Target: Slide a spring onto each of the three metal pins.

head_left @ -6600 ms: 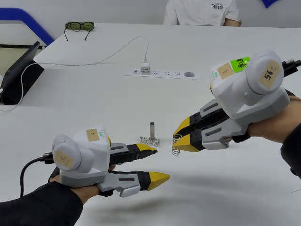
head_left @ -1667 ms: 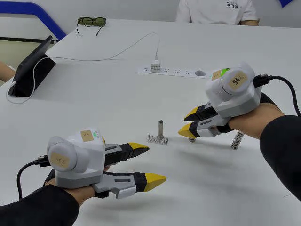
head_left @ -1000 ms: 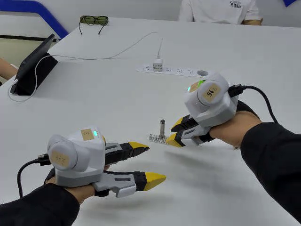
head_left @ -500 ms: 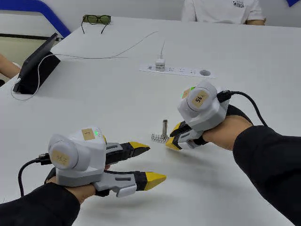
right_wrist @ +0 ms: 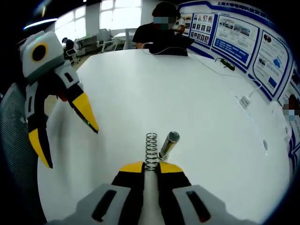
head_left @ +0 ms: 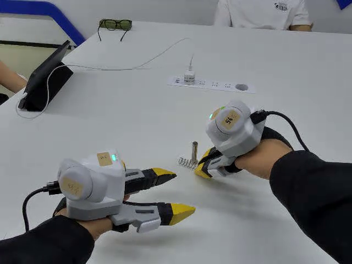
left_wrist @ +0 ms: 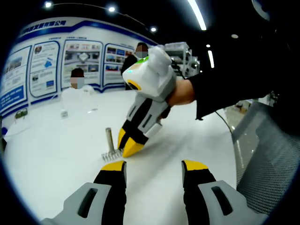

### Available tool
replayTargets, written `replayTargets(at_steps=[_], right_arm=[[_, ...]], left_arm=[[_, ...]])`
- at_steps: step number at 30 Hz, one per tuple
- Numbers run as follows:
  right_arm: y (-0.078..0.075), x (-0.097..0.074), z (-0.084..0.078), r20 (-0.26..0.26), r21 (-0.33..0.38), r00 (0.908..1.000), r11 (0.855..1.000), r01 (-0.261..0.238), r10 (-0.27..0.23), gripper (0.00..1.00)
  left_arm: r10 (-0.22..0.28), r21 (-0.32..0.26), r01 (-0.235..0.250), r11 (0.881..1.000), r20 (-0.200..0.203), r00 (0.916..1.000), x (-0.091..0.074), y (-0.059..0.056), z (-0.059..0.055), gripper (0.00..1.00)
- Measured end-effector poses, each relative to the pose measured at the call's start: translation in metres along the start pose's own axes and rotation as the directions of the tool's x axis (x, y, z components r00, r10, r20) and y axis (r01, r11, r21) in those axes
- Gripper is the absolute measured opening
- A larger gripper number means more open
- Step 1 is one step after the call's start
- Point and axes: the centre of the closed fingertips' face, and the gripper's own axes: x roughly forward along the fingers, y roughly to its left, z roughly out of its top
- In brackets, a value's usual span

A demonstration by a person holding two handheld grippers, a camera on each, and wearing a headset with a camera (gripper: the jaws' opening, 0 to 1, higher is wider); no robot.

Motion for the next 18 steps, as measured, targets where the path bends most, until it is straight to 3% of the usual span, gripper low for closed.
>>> replayTargets(at_steps=[18], right_arm=[[0.022, -0.027, -0.001, -0.022, -0.106, 0.9987, 0.993, -0.047, 0.045, 0.12]], left_arm=[[0.002, 0.004, -0.002, 1.000, 0.000, 1.0000, 0.000, 0.000, 0.002, 0.47]])
